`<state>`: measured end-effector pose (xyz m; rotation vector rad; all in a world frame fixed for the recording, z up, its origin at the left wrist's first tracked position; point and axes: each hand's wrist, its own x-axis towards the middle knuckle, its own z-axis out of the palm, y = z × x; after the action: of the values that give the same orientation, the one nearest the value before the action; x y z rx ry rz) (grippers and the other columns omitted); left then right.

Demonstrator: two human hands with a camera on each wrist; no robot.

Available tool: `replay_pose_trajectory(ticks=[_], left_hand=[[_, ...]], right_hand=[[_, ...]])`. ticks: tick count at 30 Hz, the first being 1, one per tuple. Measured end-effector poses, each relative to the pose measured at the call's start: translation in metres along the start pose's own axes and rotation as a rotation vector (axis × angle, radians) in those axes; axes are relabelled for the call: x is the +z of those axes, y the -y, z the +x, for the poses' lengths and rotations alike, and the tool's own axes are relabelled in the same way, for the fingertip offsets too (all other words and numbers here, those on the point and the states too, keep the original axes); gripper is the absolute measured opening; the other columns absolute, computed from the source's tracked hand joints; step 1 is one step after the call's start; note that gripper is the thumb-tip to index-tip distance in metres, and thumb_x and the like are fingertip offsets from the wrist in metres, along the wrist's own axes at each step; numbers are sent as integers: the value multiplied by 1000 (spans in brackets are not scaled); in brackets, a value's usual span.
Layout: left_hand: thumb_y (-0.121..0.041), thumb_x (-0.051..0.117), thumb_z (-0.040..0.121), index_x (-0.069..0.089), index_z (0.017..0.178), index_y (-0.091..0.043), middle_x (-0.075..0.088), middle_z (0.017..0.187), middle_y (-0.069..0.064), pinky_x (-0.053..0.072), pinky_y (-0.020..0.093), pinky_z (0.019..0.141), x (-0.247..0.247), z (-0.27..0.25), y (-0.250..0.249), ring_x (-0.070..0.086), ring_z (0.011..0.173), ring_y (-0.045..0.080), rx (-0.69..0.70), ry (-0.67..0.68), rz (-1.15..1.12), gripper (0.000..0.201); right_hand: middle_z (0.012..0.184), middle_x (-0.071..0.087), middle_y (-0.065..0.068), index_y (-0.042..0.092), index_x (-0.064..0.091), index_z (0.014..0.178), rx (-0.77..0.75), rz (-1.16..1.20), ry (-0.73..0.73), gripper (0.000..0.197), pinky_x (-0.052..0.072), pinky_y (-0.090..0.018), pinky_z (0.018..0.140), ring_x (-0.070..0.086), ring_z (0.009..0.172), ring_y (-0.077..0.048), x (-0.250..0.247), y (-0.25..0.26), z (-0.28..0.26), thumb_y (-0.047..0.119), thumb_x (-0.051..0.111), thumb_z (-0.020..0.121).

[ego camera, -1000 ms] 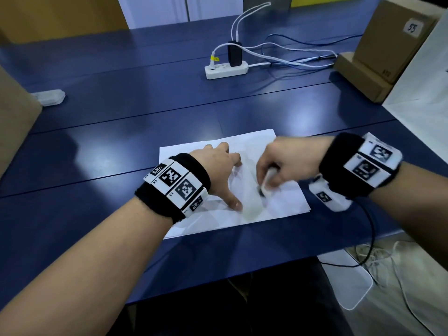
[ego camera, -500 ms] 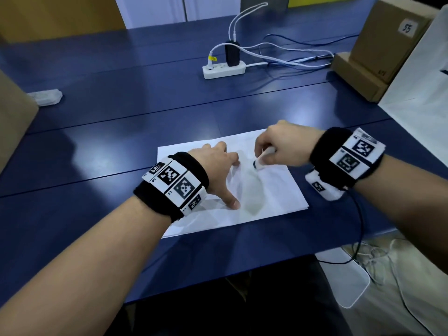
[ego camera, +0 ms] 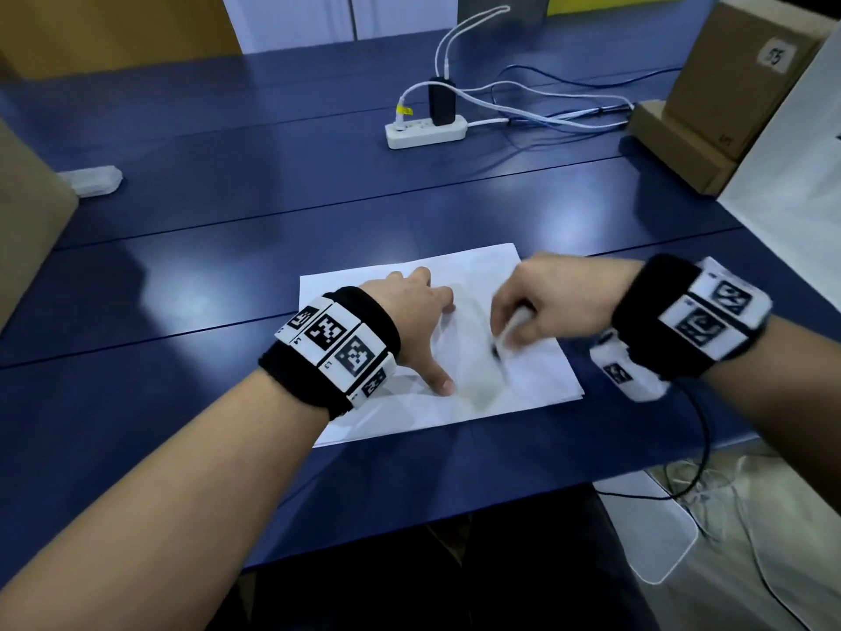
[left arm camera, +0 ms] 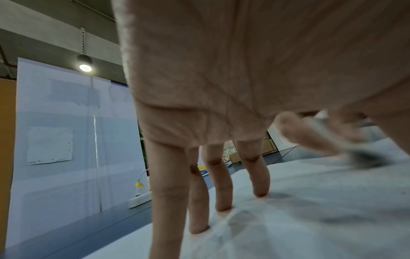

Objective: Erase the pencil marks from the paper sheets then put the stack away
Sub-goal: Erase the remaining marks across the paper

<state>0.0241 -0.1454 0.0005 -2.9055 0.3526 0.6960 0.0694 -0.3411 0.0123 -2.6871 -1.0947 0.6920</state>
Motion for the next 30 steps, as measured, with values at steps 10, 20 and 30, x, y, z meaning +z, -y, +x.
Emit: replay_pose_trajectory(ticks=[10, 20, 30], left_hand=[[-73, 80, 51, 43, 138, -27, 39, 126, 1, 50, 44, 90, -1, 4, -2, 45, 118, 21, 19, 1, -11, 105], [-75, 79, 49, 52, 129, -20, 43, 119, -4, 51, 44, 90, -6, 6, -5, 49, 106, 19, 61, -12, 7, 100], [-84, 72, 44, 51, 124, -17, 44, 113, -2, 52, 45, 86, -1, 5, -14, 49, 106, 20, 13, -47, -6, 106]], right_hand=[[76, 66, 10, 29, 72, 89, 56, -9, -149, 9, 50, -26, 70, 56, 71, -3, -1, -9, 13, 35, 73, 82], [81, 70, 5, 27, 73, 92, 73, -27, -193, 14, 50, -29, 74, 55, 73, -7, -5, -13, 18, 38, 73, 83], [83, 71, 3, 27, 72, 94, 64, -28, -166, 15, 55, -36, 78, 61, 79, -14, -6, -14, 14, 38, 71, 84]])
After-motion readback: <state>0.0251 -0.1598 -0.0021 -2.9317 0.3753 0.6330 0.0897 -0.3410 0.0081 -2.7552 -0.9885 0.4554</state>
